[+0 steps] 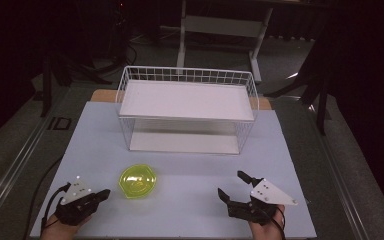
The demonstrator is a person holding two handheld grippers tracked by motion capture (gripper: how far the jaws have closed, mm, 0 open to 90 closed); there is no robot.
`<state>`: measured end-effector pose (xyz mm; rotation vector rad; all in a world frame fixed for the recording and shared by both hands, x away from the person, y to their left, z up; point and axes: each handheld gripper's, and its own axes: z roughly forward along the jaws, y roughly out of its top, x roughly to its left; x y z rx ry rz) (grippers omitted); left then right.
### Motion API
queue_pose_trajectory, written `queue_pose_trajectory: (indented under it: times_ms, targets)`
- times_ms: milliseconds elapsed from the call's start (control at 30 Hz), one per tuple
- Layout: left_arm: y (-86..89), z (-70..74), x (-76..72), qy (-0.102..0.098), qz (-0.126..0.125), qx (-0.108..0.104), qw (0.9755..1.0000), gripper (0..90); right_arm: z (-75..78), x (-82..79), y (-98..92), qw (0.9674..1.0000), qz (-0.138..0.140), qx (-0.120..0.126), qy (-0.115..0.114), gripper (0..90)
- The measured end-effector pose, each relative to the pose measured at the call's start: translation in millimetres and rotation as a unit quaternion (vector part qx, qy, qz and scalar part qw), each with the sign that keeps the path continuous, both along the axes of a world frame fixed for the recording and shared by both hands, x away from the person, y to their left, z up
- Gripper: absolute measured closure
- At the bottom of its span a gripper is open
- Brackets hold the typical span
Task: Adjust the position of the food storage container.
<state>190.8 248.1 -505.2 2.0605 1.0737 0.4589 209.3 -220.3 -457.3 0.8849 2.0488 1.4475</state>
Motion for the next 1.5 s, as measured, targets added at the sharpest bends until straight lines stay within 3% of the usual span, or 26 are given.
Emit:
queue_pose_trajectory:
  times_ms: [100, 233, 367, 633, 1067, 1167, 1500]
  targets:
    - [-6.7, -6.3, 5.1, 0.012, -0.014, 0.014, 0.9997, 90.0, -0.5, 0.7, 0.7, 1.0000, 0.002, 0.001, 0.003, 17.5]
    - [-12.8, -10.3, 14.6, 0.030, -0.027, 0.005, 0.9992, 90.0, -1.2, 1.4, 1.6, 1.0000, 0.004, 0.000, 0.005, 17.5]
    - [-22.6, -16.7, 23.8, 0.045, -0.029, 0.012, 0.9985, 90.0, -0.9, 1.7, 1.1, 1.0000, 0.005, 0.002, 0.007, 17.5]
    - [-35.5, -22.6, 39.5, 0.054, -0.024, 0.022, 0.9980, 90.0, -0.6, 1.1, -2.1, 1.0000, 0.003, 0.005, 0.008, 17.6]
    - [-68.5, -21.0, 74.1, 0.045, -0.038, 0.018, 0.9981, 90.0, -1.7, 1.4, -1.3, 0.9999, 0.006, 0.002, 0.012, 17.6]
    - [-81.7, -21.6, 79.5, 0.038, -0.052, 0.036, 0.9973, 90.0, -1.7, 1.0, -1.6, 0.9999, 0.007, 0.001, 0.013, 17.6]
    - [-72.9, -20.0, 78.3, 0.041, -0.033, 0.017, 0.9985, 90.0, -2.0, 1.8, -1.7, 0.9999, 0.008, 0.003, 0.014, 17.6]
